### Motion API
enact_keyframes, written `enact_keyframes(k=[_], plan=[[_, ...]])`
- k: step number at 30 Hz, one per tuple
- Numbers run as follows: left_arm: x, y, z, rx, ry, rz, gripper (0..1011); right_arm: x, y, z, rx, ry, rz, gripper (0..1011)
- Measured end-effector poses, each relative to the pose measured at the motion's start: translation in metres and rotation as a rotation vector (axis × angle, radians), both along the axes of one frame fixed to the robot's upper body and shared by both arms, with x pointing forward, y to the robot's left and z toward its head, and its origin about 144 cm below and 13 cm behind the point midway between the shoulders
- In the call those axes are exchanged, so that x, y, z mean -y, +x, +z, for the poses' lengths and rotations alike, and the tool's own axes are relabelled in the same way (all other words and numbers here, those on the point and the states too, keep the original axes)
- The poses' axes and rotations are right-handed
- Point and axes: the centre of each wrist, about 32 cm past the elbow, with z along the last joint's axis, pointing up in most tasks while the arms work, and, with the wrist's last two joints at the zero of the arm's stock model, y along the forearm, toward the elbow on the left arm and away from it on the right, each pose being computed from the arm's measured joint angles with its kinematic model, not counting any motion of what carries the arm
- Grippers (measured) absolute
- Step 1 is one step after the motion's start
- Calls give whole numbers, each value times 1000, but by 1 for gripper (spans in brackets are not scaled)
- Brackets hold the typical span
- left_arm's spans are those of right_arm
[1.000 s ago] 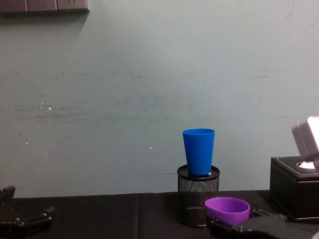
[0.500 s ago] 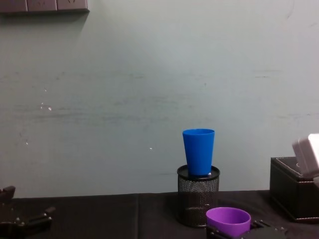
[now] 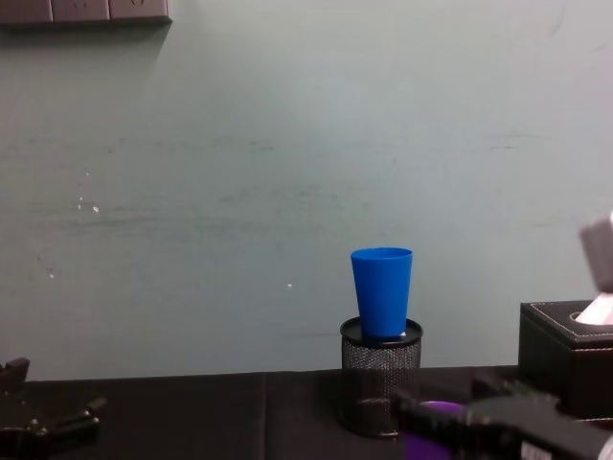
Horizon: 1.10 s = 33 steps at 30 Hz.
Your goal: Pick up one cup with a gripper and tap it against the other cup.
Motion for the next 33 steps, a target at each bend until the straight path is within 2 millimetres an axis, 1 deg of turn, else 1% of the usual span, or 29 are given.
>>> enact_keyframes(k=[3, 8, 14, 22, 28, 33], plan=[[0, 0, 0, 0, 0, 0, 1000, 2, -3, 13, 34, 7, -10, 1003], [0, 0, 0, 0, 0, 0, 1000, 5, -3, 27, 65, -1, -45, 1003], [0, 0, 0, 0, 0, 0, 1000, 17, 4, 39, 102, -57, -171, 1003], [0, 0, 0, 0, 0, 0, 1000, 29, 17, 41, 96, -155, -267, 1003], [0, 0, 0, 0, 0, 0, 1000, 33, 25, 44, 72, -245, -274, 1003], [0, 0, 0, 0, 0, 0, 1000, 34, 29, 45, 67, -287, -281, 1003]])
